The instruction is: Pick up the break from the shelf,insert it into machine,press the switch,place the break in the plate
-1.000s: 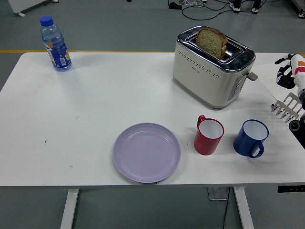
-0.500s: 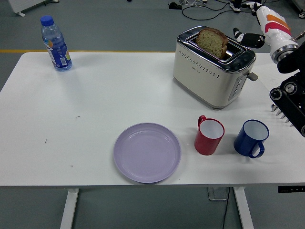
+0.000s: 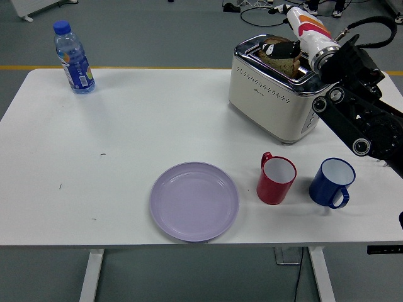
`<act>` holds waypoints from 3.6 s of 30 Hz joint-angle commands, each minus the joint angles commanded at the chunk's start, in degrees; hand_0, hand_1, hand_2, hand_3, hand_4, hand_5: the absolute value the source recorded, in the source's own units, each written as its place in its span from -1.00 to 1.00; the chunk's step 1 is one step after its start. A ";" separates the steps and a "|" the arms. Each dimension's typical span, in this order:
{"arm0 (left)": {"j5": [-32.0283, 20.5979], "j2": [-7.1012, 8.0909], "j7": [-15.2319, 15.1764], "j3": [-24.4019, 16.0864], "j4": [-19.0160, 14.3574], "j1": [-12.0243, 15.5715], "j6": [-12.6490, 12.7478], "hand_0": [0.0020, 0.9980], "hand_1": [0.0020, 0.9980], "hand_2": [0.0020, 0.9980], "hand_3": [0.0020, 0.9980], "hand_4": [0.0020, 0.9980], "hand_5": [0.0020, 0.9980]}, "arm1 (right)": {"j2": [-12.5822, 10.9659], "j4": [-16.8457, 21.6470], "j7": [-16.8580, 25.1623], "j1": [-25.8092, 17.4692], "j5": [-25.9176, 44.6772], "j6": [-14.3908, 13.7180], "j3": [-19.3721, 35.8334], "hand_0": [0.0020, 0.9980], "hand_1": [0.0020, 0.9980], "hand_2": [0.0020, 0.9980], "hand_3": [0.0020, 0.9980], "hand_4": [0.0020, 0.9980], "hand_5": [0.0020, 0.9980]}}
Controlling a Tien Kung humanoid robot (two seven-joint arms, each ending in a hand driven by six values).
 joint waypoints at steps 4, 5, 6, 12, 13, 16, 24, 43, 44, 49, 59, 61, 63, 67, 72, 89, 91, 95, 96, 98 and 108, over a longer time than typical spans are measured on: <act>-0.16 0.14 -0.06 0.30 0.00 -0.09 0.32 0.25 -0.08 -0.11 0.02 -0.46 0.61 | 1.82 -4.68 0.42 1.49 -1.43 -0.57 -0.42 0.77 0.63 0.77 0.64 0.59 -0.47; -0.10 0.18 -0.04 0.29 0.00 -0.11 0.41 0.25 -0.08 -0.11 0.02 -0.46 0.61 | 2.30 -5.90 0.70 1.93 -2.12 -0.78 -0.65 0.77 0.63 0.77 0.64 0.59 -0.47; -0.06 0.22 -0.04 0.27 0.00 -0.14 0.50 0.25 -0.09 -0.12 0.02 -0.46 0.61 | 2.85 -7.33 1.05 2.38 -2.94 -1.11 -0.87 0.77 0.63 0.75 0.64 0.59 -0.49; 0.06 0.33 -0.09 0.40 0.00 -0.24 0.81 0.25 -0.09 -0.12 0.02 -0.45 0.61 | 5.75 -14.86 2.42 4.02 -5.35 -2.72 -2.38 0.75 0.61 0.71 0.63 0.58 -0.52; 0.07 0.34 -0.11 0.43 0.00 -0.26 0.84 0.25 -0.09 -0.12 0.02 -0.45 0.61 | 6.10 -15.65 2.47 4.15 -5.32 -2.78 -2.61 0.75 0.61 0.71 0.63 0.58 -0.52; -0.01 0.36 -0.13 0.50 0.00 -0.30 0.97 0.25 -0.09 -0.12 0.02 -0.45 0.61 | 6.81 -16.84 2.32 4.49 -5.24 -2.91 -3.32 0.75 0.61 0.71 0.63 0.58 -0.52; 0.63 0.52 0.13 0.65 0.00 -0.48 1.08 0.25 -0.10 -0.13 0.02 -0.45 0.61 | 7.39 -22.90 1.95 6.75 -6.34 -2.73 -3.87 0.66 0.51 0.56 0.60 0.57 -0.53; 2.50 0.63 0.55 0.16 0.00 -0.29 1.12 0.25 -0.11 -0.15 0.02 -0.46 0.59 | 7.39 -27.00 1.74 8.15 -0.95 -1.13 -5.70 0.32 0.29 0.30 0.48 0.55 -0.61; 2.44 0.66 0.51 0.22 0.00 -0.30 1.14 0.25 -0.11 -0.15 0.02 -0.46 0.59 | 7.39 -27.15 1.78 8.15 -0.62 -0.96 -5.83 0.32 0.29 0.30 0.48 0.55 -0.61; 2.53 0.73 0.42 0.12 0.00 -0.40 1.18 0.25 -0.11 -0.15 0.02 -0.46 0.59 | 7.39 -27.51 1.95 8.20 0.00 -0.81 -6.08 0.07 0.17 0.18 0.38 0.53 -0.62; 2.61 0.83 0.38 -0.06 0.00 -0.56 1.32 0.25 -0.11 -0.16 0.02 -0.46 0.59 | 7.39 -27.39 2.69 8.43 0.40 -0.23 -6.93 -0.21 -0.02 0.02 0.25 0.50 -0.64; 2.61 0.83 0.38 -0.02 0.00 -0.60 1.33 0.25 -0.12 -0.16 0.02 -0.46 0.58 | 7.39 -27.33 2.79 8.43 0.66 -0.03 -7.22 -0.31 -0.09 -0.03 0.16 0.48 -0.65; 2.61 0.82 0.37 -0.01 0.00 -0.61 1.34 0.25 -0.12 -0.16 0.02 -0.46 0.58 | 7.39 -27.28 2.95 8.43 0.90 0.25 -7.47 -0.31 -0.09 -0.03 0.16 0.48 -0.65; 2.55 0.85 0.33 -0.01 0.00 -0.67 1.37 0.25 -0.12 -0.17 0.02 -0.46 0.58 | 7.39 -27.36 3.11 8.48 1.12 0.86 -7.60 -0.42 -0.20 -0.12 0.04 0.45 -0.68; 2.65 0.86 0.36 -0.11 0.00 -0.73 1.40 0.25 -0.12 -0.17 0.02 -0.46 0.58 | 7.39 -27.35 3.34 8.57 1.27 1.26 -7.74 -0.53 -0.29 -0.18 -0.04 0.40 -0.72; 2.89 0.93 0.49 -0.44 0.00 -0.77 1.34 0.25 -0.12 -0.17 0.02 -0.46 0.59 | 7.39 -26.18 4.57 8.93 0.91 -0.54 -9.83 -0.66 -0.35 -0.20 -0.06 -0.01 -1.00; 2.89 0.97 0.46 -0.45 0.00 -0.79 1.33 0.25 -0.12 -0.18 0.02 -0.45 0.59 | 7.39 -25.65 4.62 8.99 0.74 -0.67 -9.89 -0.60 -0.36 -0.21 -0.07 -0.06 -1.00; 2.79 1.02 0.46 -0.49 0.00 -0.80 1.33 0.25 -0.12 -0.18 0.02 -0.45 0.59 | 7.39 -23.62 4.84 9.11 0.20 -0.90 -9.38 -0.60 -0.36 -0.21 -0.07 -0.06 -1.00; 2.80 1.04 0.45 -0.55 0.00 -0.79 1.33 0.25 -0.13 -0.18 0.02 -0.46 0.58 | 7.39 -22.53 4.89 9.18 -0.04 -1.00 -9.06 -0.60 -0.37 -0.23 -0.08 -0.12 -1.00; 2.83 1.05 0.45 -0.70 0.00 -0.74 1.34 0.25 -0.13 -0.18 0.02 -0.46 0.58 | 7.39 -21.19 5.08 9.28 -0.28 -0.97 -8.80 -0.60 -0.37 -0.23 -0.08 -0.12 -1.00; 3.46 1.13 0.66 -1.25 0.00 -0.24 1.18 0.25 -0.12 -0.18 0.02 -0.46 0.58 | 7.39 -11.94 5.59 9.84 -5.88 -1.21 -5.63 -0.58 -0.38 -0.23 -0.09 -0.14 -1.00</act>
